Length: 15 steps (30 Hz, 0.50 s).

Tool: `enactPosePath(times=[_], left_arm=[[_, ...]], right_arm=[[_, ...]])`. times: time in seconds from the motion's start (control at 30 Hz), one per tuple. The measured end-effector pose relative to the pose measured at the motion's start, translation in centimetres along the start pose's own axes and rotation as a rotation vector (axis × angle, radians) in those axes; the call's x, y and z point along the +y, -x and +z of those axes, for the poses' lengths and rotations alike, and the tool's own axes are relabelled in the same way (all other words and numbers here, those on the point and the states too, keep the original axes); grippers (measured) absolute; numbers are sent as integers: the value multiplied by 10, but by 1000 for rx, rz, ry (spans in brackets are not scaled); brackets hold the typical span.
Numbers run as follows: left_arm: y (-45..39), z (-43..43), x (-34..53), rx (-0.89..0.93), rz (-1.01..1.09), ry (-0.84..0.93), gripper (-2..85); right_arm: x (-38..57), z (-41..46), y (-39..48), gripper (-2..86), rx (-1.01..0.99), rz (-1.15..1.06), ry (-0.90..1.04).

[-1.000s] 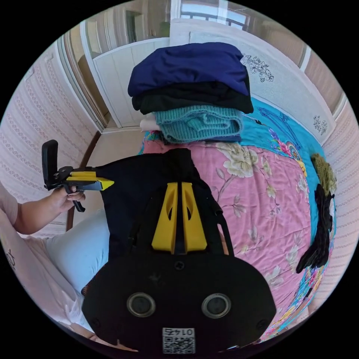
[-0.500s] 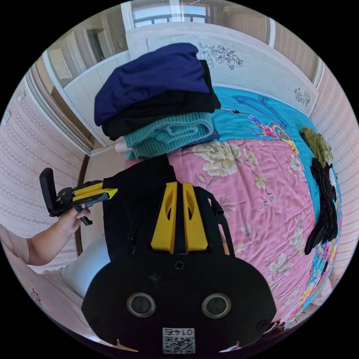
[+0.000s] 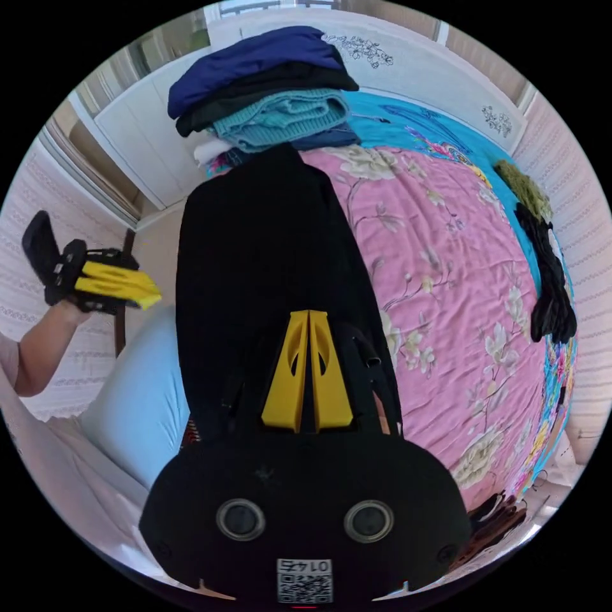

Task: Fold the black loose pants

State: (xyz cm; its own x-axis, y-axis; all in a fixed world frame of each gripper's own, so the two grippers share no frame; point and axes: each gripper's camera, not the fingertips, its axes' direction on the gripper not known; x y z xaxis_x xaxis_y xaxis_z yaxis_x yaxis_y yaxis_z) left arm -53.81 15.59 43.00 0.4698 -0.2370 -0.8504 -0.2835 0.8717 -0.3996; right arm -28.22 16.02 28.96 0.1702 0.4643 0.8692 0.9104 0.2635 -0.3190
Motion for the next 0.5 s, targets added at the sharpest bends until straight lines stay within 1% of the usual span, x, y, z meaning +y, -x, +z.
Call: enactPosePath(times=[0.03,0.07,0.1,0.13,0.17,0.2,0.23,0.27,0.3,0.37,0.4,0.43,0.5], left_arm=[[-26,20,-11,20,121,43,-9],[-48,42,-20,-5,231,98,-9],[-56,54,-22,-36,275,135,-9],[-69,83,-22,-124,355,248,-10],[-78,116,-17,-198,437,404,-10],[-82,128,-12,-220,474,449,-10],[-91,136,-4,-240,540,407,-10],[-96,140,3,-245,558,384,-10],[-97,142,5,-237,540,373,-10],[-96,145,11,-186,421,335,-10],[-97,146,12,-180,408,332,-10],[-105,143,12,-187,413,331,-10],[-123,133,12,-227,433,294,-9]], right_arm=[[-7,6,-2,-3,40,14,20],[-15,13,-9,-3,60,46,47],[-20,17,-14,-3,56,63,68],[-27,30,-24,-3,31,89,126],[-31,45,-31,-3,1,96,192],[-32,51,-33,-4,-6,96,210],[-31,56,-36,-4,-1,97,208],[-30,57,-38,-4,14,101,220],[-30,57,-38,-4,25,92,228],[-27,54,-41,-5,44,56,263],[-25,51,-44,-5,32,63,262],[-17,41,-54,-5,-11,94,238],[8,14,-75,-4,-97,197,92]])
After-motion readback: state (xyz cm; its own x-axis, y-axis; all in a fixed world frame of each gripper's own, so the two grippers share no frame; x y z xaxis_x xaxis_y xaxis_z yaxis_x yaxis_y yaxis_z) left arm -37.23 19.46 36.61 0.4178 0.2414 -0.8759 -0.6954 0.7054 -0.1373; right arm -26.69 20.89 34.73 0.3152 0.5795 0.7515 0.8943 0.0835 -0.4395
